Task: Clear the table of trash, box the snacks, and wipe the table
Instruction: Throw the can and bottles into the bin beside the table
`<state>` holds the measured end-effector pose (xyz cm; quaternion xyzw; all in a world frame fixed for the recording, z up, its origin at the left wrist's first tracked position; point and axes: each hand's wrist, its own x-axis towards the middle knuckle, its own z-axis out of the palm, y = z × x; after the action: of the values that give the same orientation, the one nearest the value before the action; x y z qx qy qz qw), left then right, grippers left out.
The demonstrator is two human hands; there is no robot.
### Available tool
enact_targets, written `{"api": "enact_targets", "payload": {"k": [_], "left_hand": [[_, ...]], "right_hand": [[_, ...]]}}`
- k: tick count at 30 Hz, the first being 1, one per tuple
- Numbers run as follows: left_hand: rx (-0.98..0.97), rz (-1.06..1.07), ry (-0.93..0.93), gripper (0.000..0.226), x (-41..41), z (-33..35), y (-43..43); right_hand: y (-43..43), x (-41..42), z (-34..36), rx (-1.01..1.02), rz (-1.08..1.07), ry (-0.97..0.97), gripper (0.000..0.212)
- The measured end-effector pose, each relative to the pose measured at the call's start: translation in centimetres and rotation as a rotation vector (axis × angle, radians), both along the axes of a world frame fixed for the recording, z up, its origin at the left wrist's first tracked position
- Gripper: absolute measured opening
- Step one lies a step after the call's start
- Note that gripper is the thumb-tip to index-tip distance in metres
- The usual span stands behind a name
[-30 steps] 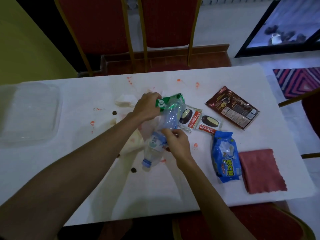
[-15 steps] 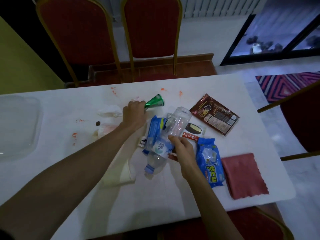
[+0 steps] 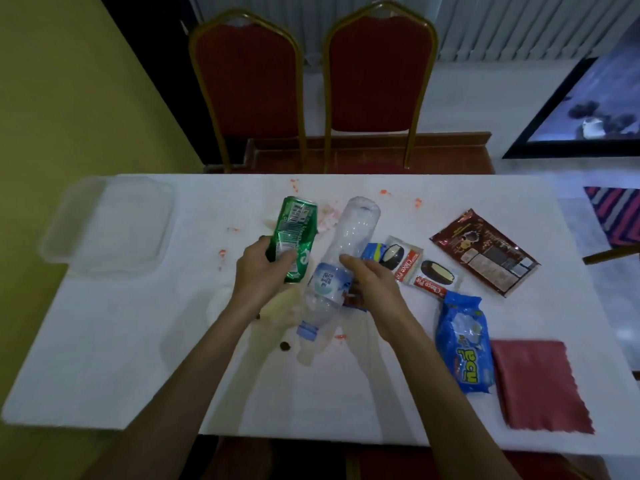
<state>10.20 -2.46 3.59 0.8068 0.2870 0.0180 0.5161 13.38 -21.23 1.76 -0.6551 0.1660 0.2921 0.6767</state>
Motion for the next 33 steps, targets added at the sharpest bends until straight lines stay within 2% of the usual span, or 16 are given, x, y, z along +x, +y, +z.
{"api": "enact_targets", "payload": {"k": [3, 5, 9, 12, 18, 26, 30, 33], "left_hand": [[-0.154, 0.146, -0.015, 0.007, -3.3, 0.4, 1.7], [-0.219, 0.225, -0.012, 0.014, -5.8, 0.5, 3.0], [-0.301, 0.386, -0.022, 0.014, -11.3, 0.5, 6.3], [-0.361, 0.492, -0.035, 0.015, -16.5, 0.9, 9.2], [-0.437, 0.731, -0.087, 0.014, -28.6, 0.6, 15.1], [-0.550, 0.948, -0.031, 0.016, -43.1, -3.9, 21.7], [-0.708, 1.032, 0.054, 0.013, -47.5, -5.7, 23.1], [-0.752, 1.091, 0.082, 0.015, -49.6, -7.3, 23.7]], "right_hand": [[2.5, -0.7, 0.9, -0.039, 0.118, 0.012, 0.042], [4.4, -1.6, 1.5, -0.044, 0.198, 0.015, 0.041], [9.3, -4.7, 2.4, -0.047, 0.384, -0.027, 0.035], [13.9, -8.0, 3.1, -0.051, 0.530, -0.048, 0.039], [23.8, -17.8, 4.0, -0.058, 0.754, -0.038, 0.036], [34.1, -31.2, 0.1, -0.124, 1.080, -0.029, 0.032], [37.5, -35.4, -2.8, -0.129, 1.257, -0.077, 0.031], [39.4, -37.5, -5.4, -0.239, 1.342, 0.009, 0.035]]}}
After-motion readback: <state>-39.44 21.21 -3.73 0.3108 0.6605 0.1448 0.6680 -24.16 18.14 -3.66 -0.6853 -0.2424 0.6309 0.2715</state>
